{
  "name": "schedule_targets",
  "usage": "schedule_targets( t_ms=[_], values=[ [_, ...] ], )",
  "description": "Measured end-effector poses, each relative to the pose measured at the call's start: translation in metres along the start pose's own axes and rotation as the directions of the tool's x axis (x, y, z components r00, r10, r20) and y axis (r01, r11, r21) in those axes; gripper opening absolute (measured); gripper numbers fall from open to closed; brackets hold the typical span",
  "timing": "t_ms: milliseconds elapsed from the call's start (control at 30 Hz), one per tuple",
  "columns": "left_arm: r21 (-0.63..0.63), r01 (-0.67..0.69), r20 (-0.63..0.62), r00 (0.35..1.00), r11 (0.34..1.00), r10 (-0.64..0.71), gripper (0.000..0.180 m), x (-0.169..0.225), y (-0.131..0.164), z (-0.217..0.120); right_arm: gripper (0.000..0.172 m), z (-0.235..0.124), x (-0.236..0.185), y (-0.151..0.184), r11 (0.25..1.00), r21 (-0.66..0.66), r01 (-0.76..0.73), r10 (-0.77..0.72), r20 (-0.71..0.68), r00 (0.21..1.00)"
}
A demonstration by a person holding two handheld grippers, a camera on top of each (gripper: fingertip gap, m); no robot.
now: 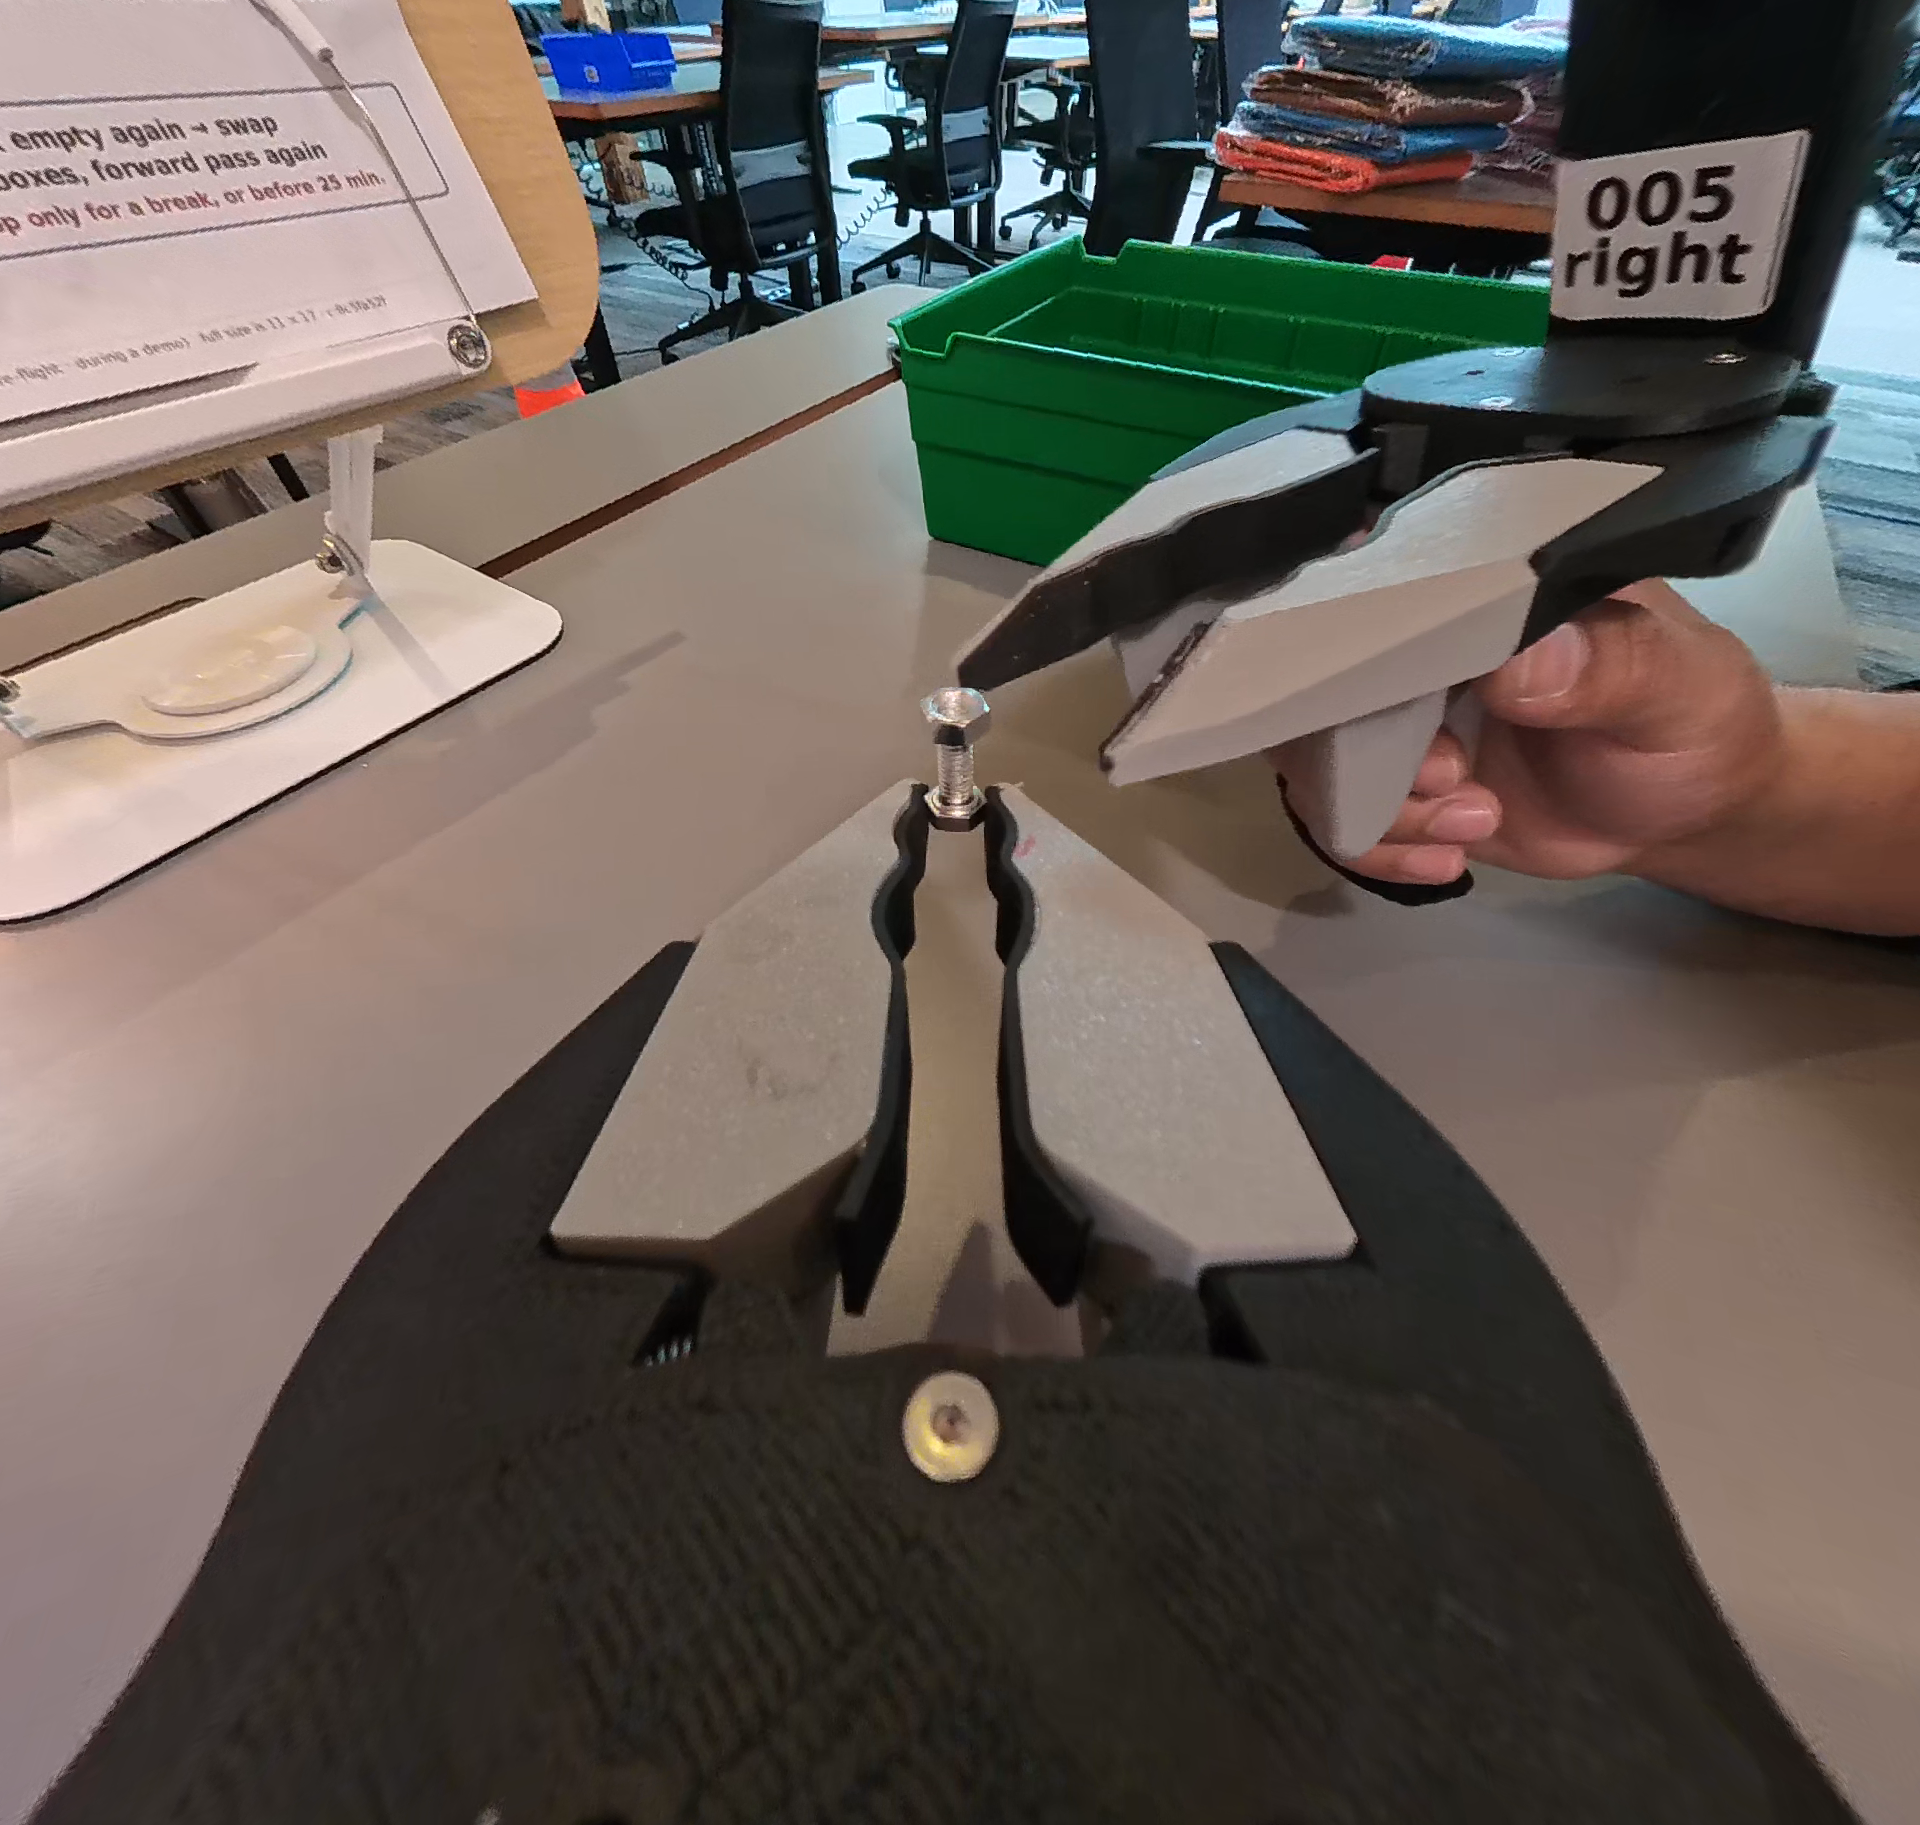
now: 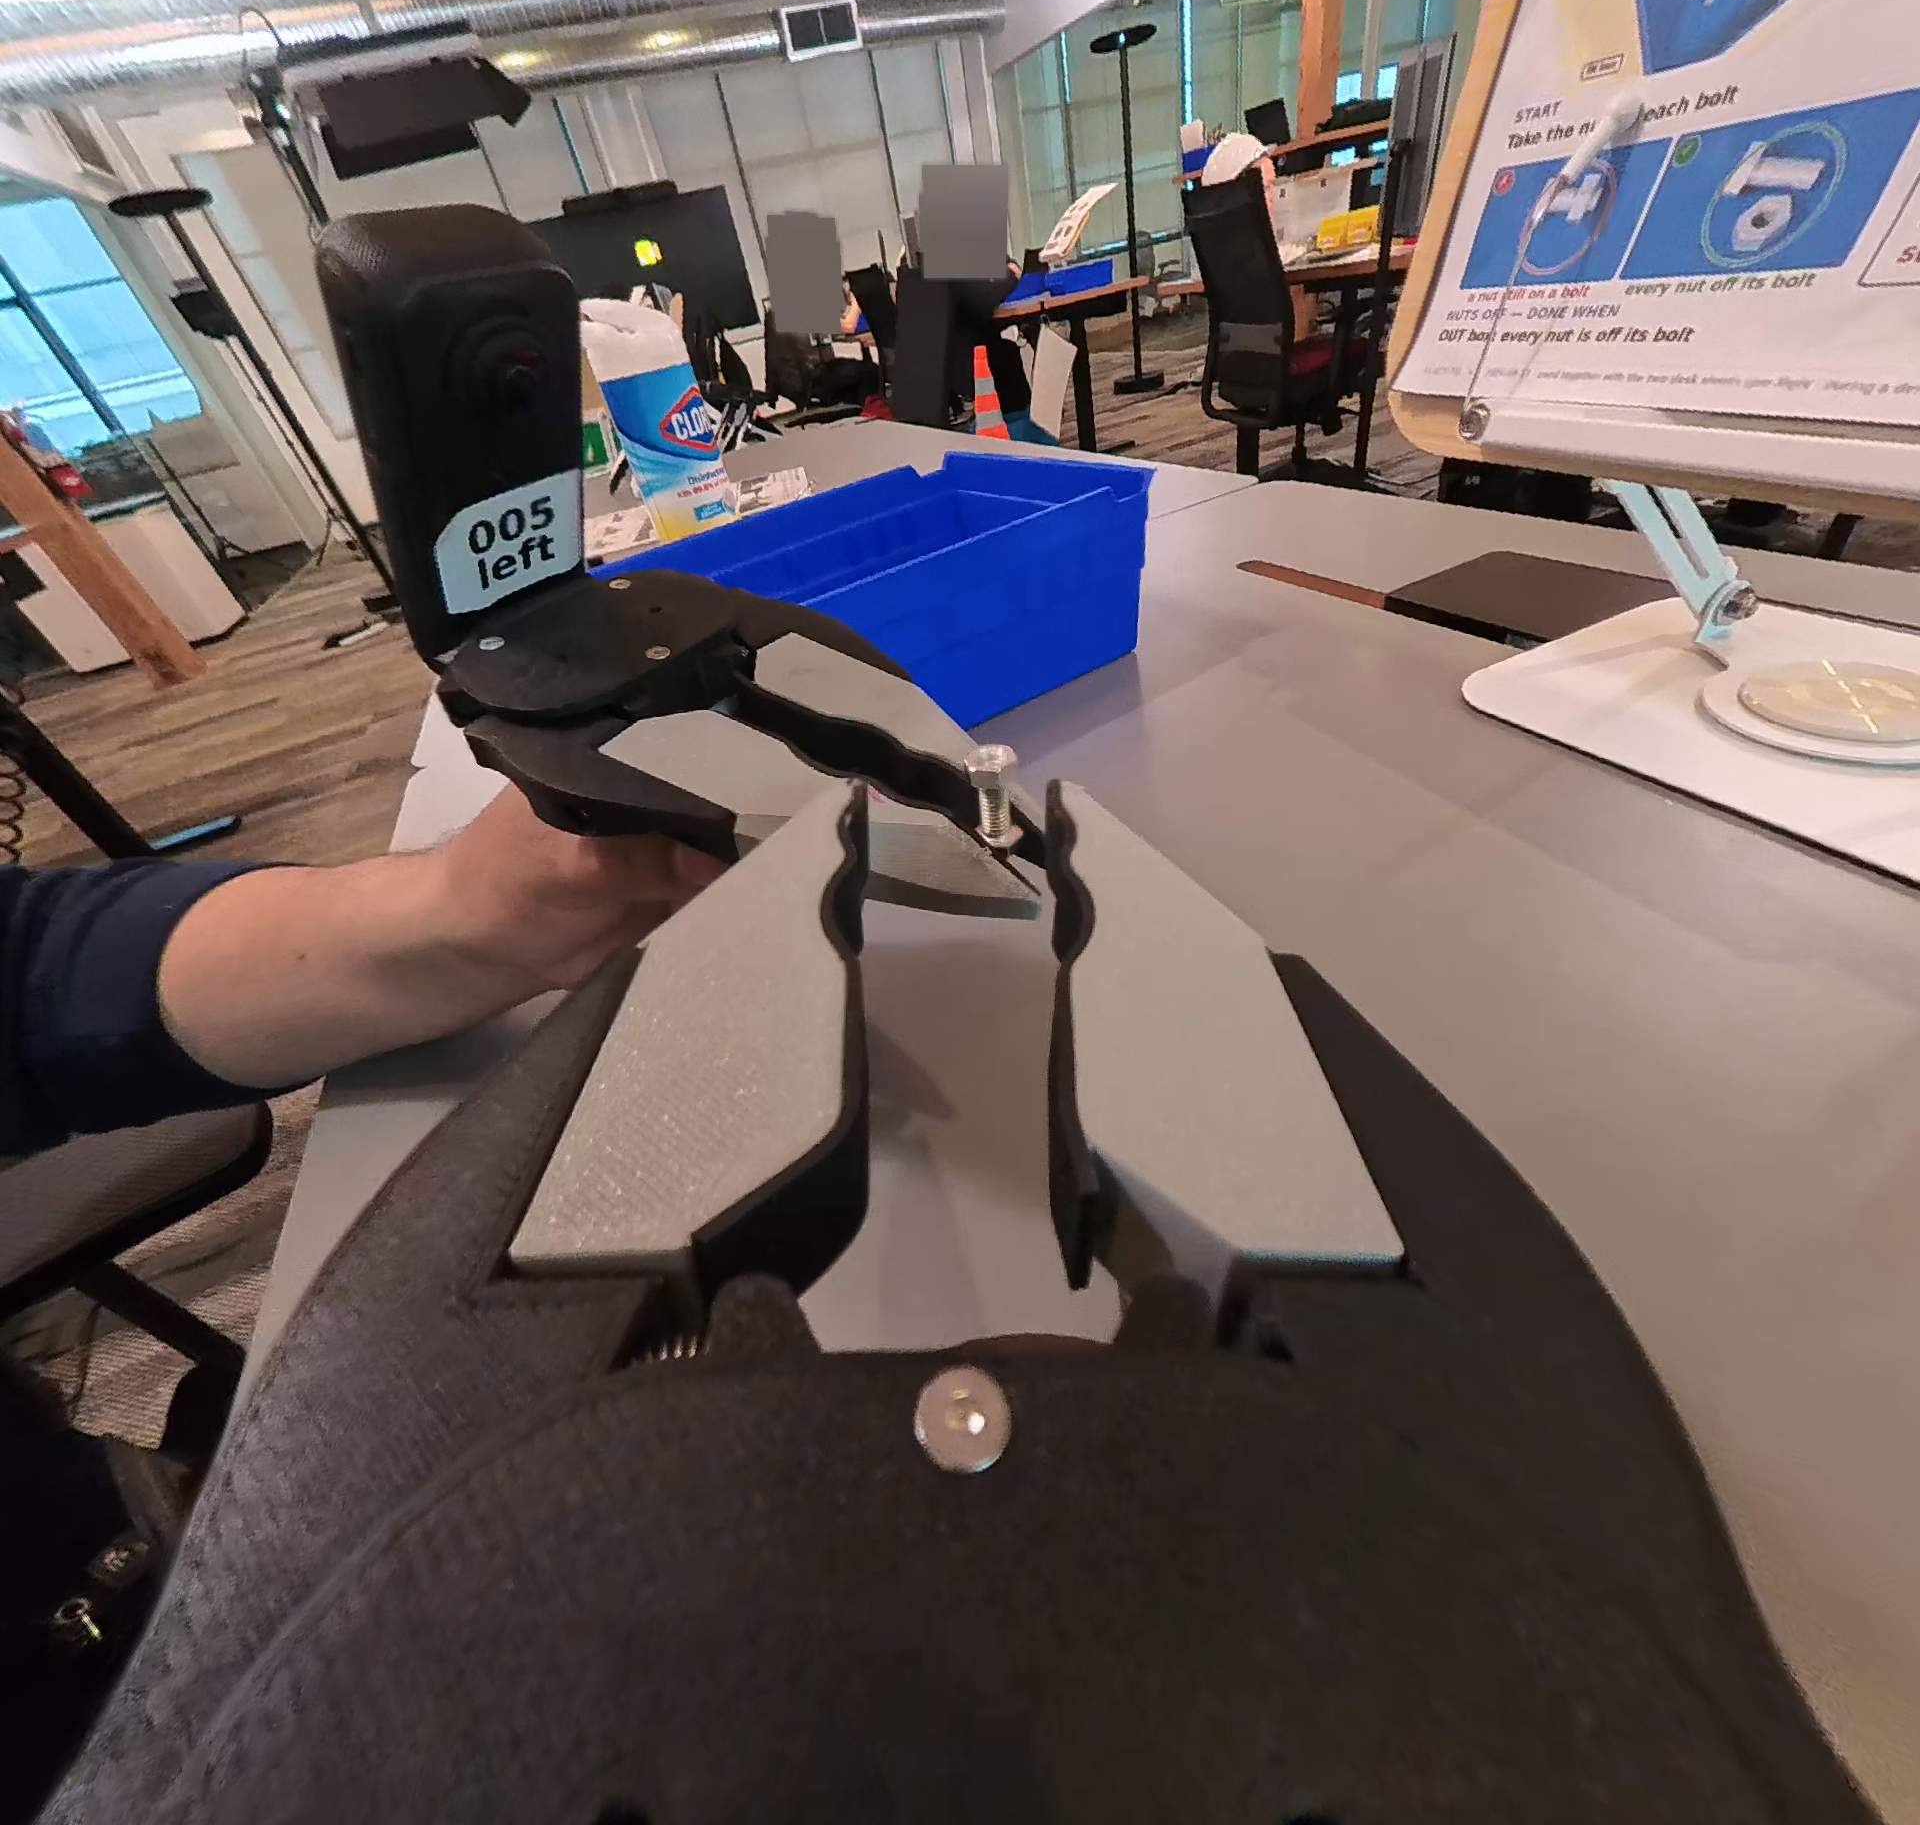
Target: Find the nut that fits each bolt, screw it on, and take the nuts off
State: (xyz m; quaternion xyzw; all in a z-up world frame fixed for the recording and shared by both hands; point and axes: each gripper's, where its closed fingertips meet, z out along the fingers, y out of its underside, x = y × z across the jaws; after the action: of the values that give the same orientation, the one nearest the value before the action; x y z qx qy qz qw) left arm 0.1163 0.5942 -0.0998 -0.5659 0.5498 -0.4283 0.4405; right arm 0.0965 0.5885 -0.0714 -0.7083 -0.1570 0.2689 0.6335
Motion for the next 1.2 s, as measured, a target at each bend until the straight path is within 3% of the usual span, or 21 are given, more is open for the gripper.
schedule_targets(
  t_ms=[367, 667, 800, 967, 1200],
  values=[
    [-0.015, -0.032, -0.033, 0.999, 0.999, 0.032, 0.008, 0.011, 0.002, 0.003, 0.029, 0.005, -0.008, 0.006, 0.998, -0.032, 0.048, -0.048, 0.011, 0.999],
    [-0.036, -0.101, -0.052, 0.994, 0.994, 0.099, 0.008, 0.023, 0.005, 0.007, 0.007, 0.006, -0.005, 0.010, 0.998, -0.056, 0.023, -0.022, 0.013, 1.000],
    [-0.031, -0.075, -0.084, 0.994, 0.997, 0.072, 0.008, 0.026, 0.005, 0.008, 0.007, 0.005, -0.003, 0.009, 0.998, -0.056, 0.043, -0.043, -0.006, 0.999],
    [-0.026, 0.103, -0.244, 0.964, 0.994, -0.107, 0.008, 0.035, 0.003, 0.004, 0.007, 0.002, -0.006, 0.002, 1.000, -0.014, 0.009, -0.009, 0.037, 0.999],
    [-0.036, 0.079, -0.216, 0.973, 0.996, -0.085, 0.008, 0.032, 0.006, 0.005, 0.007, -0.015, 0.009, -0.018, 0.996, 0.067, -0.050, 0.050, 0.009, 0.999]
  ],
)
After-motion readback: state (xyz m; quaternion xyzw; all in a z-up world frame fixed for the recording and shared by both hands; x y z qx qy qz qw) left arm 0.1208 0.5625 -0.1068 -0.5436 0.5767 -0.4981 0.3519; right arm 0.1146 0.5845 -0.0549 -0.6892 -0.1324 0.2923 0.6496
